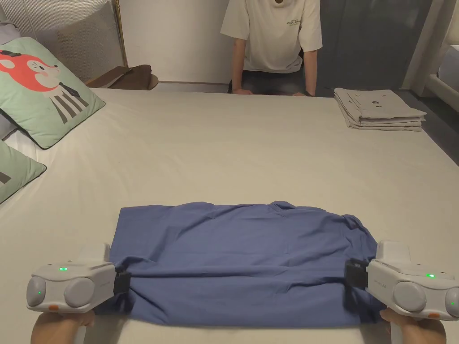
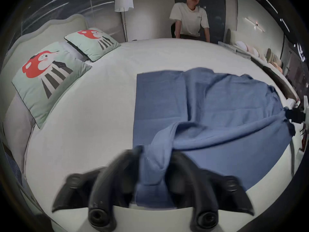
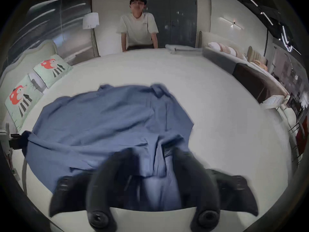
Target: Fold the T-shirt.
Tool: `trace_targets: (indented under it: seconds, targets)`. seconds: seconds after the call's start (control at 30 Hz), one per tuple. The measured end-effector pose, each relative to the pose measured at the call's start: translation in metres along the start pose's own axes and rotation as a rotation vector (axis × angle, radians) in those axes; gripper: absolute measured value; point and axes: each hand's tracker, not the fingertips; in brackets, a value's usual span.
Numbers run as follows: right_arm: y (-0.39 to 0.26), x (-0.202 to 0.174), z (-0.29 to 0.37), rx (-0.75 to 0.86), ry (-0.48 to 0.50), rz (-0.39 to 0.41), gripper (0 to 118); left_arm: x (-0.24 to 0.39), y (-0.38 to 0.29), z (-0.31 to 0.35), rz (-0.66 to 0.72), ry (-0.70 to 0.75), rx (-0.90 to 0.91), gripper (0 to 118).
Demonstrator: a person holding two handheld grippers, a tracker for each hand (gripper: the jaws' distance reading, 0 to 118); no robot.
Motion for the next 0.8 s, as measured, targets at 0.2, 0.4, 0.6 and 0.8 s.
trace_targets:
  seconds: [0.2, 0.4, 0.6, 0.8]
  targets:
    - [0.018, -0.007, 0.099, 0.290, 0.038, -0.012, 104, 0.021, 0.014, 0.078, -0.055, -0.050, 0.329, 106]
    - [0.005, -0.028, 0.177, 0.472, 0.022, 0.054, 105, 0.050, 0.003, 0.157, -0.076, -0.075, 0.587, 106]
    - [-0.016, -0.045, 0.209, 0.534, -0.003, 0.102, 102, 0.067, -0.020, 0.190, -0.084, -0.080, 0.675, 104]
    - [-0.027, -0.058, 0.221, 0.561, -0.012, 0.138, 28, 0.078, -0.037, 0.194, -0.088, -0.087, 0.710, 17]
